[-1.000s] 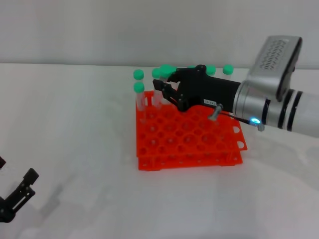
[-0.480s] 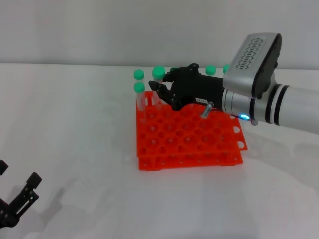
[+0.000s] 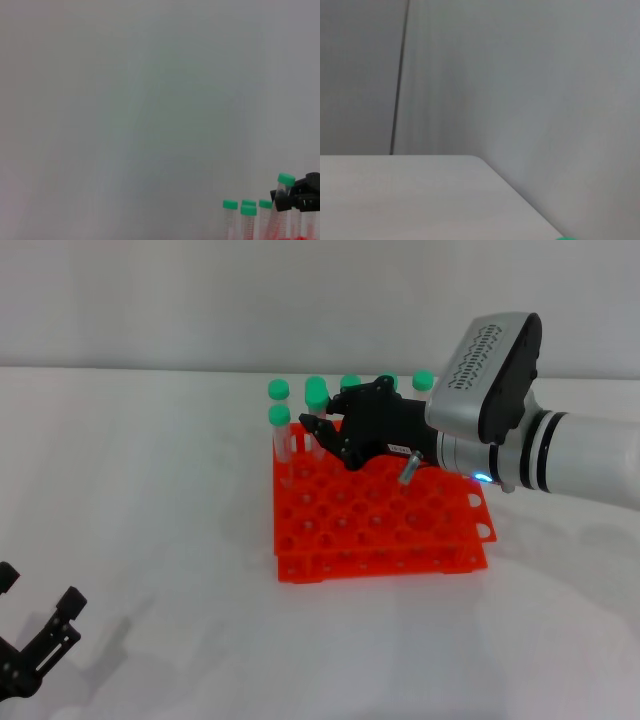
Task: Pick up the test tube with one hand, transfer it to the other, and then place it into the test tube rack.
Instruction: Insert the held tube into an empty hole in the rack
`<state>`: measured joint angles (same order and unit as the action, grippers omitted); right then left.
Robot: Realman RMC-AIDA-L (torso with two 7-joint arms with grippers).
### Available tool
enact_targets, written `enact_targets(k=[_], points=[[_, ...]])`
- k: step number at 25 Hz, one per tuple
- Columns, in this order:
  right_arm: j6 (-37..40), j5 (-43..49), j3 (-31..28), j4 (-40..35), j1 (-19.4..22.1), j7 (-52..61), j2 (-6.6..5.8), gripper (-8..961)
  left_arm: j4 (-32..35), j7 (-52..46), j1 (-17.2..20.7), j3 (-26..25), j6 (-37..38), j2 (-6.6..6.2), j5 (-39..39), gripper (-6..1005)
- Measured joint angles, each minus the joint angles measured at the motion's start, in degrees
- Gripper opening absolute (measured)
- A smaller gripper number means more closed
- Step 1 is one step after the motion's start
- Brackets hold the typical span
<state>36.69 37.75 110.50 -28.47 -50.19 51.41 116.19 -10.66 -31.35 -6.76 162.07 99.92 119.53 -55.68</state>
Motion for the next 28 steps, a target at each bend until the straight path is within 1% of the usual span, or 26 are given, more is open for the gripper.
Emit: enact_targets(k=[6, 13, 20, 28], points=[[-1.8, 0.0, 0.9, 0.1, -0.5, 0.0, 0.0, 210, 0.6, 0.0, 0.0, 0.1, 0.0, -0.06, 0.0, 883], [-5.3, 0.0, 3.7, 0.2, -2.3, 0.5, 0.0, 210, 0.6, 0.1, 0.0, 0.3, 0.0, -0.09, 0.0, 883], [-5.7, 0.0, 4.6, 0.3, -2.9, 0.6, -0.01, 211, 0.6, 0.1, 0.0, 0.5, 0.0, -0.05, 0.1, 883], [-8.2, -0.1, 9.2, 0.3, -4.7, 2.5, 0.0, 211, 1.3, 0.1, 0.0, 0.6, 0.0, -0.02, 0.1, 883]])
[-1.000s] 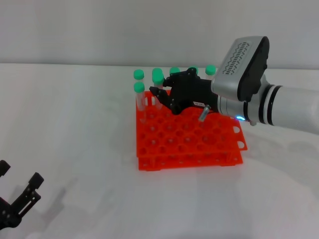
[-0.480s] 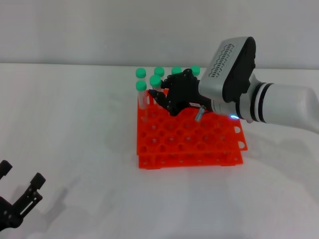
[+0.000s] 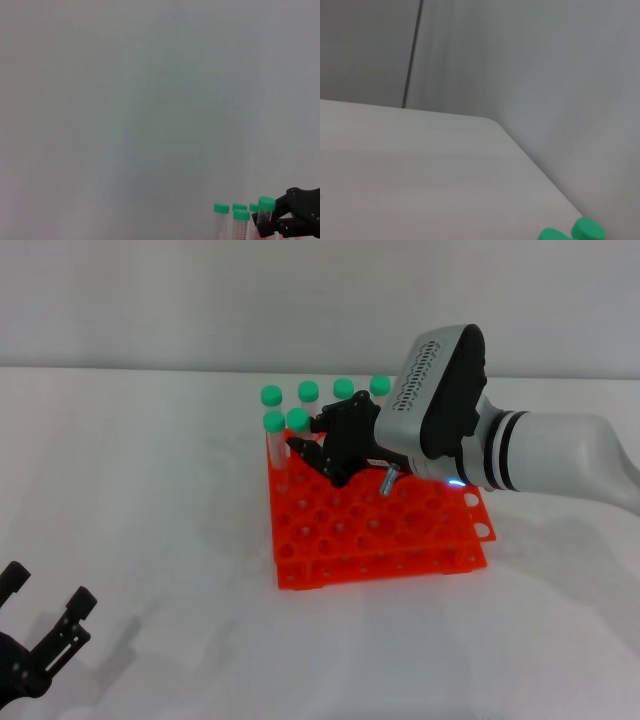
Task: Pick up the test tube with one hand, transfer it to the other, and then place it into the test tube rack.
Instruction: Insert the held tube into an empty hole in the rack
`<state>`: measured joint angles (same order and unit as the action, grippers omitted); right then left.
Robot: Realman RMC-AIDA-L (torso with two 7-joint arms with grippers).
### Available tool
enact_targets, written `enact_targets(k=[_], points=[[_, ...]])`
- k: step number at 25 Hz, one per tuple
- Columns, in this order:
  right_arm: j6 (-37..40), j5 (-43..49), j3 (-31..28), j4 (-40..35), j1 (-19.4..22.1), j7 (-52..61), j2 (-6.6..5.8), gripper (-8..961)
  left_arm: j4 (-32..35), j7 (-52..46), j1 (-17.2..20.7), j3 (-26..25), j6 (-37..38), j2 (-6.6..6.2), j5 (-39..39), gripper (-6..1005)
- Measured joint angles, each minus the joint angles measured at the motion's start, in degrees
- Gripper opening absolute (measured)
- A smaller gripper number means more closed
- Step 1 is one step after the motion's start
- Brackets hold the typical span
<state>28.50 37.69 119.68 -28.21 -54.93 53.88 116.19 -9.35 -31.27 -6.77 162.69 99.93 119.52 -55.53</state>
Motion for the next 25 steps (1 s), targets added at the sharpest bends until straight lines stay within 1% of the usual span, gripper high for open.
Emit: enact_targets(k=[16, 19, 25], points=[[-0.7, 0.0, -0.3, 0.1, -0.8, -0.3, 0.0, 212, 0.0, 0.1, 0.4, 0.0, -0.1, 0.02, 0.6, 883], [-0.7, 0.0, -0.3, 0.0, -0.7, -0.4, 0.0, 329, 0.1, 0.1, 0.4, 0.0, -0.1, 0.01, 0.8, 883], [-0.7, 0.0, -1.2, -0.6, -0.5, -2.1, 0.0, 459, 0.7, 0.1, 0.5, 0.0, -0.1, -0.05, 1.2, 883]])
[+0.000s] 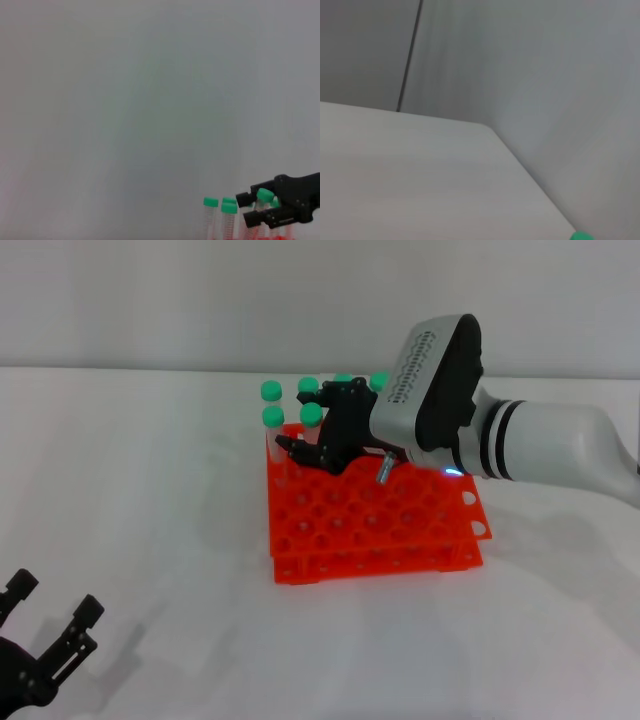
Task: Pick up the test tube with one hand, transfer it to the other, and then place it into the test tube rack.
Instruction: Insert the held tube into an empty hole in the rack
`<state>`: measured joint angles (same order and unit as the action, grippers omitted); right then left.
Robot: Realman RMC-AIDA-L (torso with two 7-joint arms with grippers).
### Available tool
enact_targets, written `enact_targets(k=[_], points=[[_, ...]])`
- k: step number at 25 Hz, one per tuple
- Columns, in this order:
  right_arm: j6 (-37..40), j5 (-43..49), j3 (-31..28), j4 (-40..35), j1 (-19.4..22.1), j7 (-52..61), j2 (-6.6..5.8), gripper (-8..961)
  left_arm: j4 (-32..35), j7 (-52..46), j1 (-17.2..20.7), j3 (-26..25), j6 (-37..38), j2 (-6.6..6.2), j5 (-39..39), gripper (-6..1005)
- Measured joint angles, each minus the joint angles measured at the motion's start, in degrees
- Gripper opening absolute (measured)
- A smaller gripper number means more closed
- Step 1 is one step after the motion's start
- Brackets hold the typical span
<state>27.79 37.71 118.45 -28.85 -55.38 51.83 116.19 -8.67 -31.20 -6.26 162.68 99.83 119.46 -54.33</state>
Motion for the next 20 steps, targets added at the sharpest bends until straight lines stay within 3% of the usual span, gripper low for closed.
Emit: enact_targets(k=[5, 20], points=[[0.2, 0.0, 0.0, 0.0, -1.0, -0.4, 0.0, 568, 0.1, 0.0, 0.1, 0.0, 0.0, -0.02, 0.3, 882], [0.3, 0.0, 1.8, 0.5, -3.6, -3.8, 0.01, 561, 0.1, 0.0, 0.0, 0.1, 0.2, -0.03, 1.0, 880]])
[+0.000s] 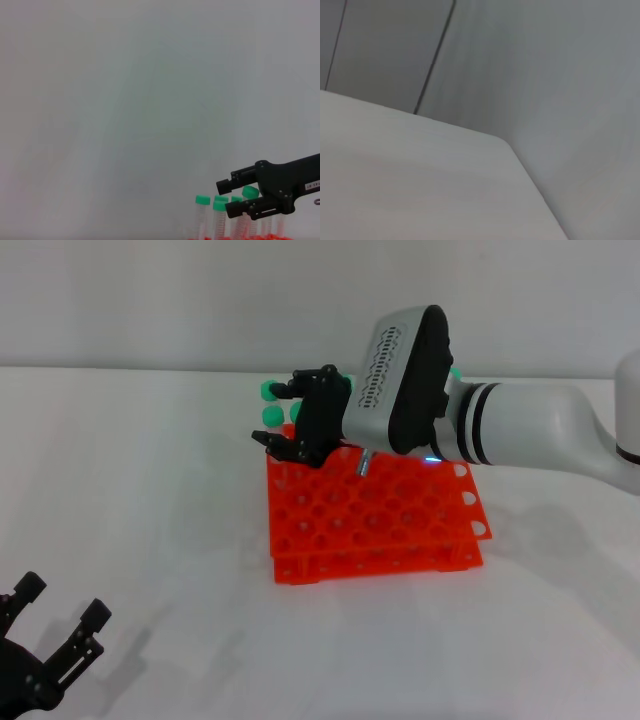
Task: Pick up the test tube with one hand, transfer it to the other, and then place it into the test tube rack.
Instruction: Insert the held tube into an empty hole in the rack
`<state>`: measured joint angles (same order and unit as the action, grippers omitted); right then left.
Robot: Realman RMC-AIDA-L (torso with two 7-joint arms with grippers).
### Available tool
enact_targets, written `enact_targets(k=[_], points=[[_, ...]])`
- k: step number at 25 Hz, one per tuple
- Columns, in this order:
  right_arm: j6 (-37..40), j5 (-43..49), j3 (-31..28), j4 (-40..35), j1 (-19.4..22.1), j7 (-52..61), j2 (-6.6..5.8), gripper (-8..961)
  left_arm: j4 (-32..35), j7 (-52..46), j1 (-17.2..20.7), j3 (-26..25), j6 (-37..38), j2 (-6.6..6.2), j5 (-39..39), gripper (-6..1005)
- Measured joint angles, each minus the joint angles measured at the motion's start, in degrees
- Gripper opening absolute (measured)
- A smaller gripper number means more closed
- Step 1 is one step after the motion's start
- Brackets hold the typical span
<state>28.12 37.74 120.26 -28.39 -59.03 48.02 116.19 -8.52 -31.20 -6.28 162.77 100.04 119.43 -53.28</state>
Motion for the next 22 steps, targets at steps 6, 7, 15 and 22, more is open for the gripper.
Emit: enact_targets(k=[6, 7, 15, 22], points=[[-0.2, -1.8, -0.6, -0.2, -0.5, -5.8, -0.01, 562, 0.0, 0.0, 0.2, 0.0, 0.1, 0.0, 0.0, 880], [-0.3, -2.9, -0.6, 0.0, -0.8, -7.2, -0.01, 562, 0.0, 0.0, 0.2, 0.0, 0.2, 0.01, 0.0, 880], [0.1, -7.9, -0.8, 1.9, -2.0, -12.9, 0.0, 562, 0.0, 0.0, 0.3, 0.0, 0.3, 0.01, 0.0, 880], [1.6, -11.1, -0.2, 0.3, 0.4, -12.1, -0.01, 562, 0.0, 0.0, -0.1, 0.0, 0.2, -0.12, -0.1, 880]])
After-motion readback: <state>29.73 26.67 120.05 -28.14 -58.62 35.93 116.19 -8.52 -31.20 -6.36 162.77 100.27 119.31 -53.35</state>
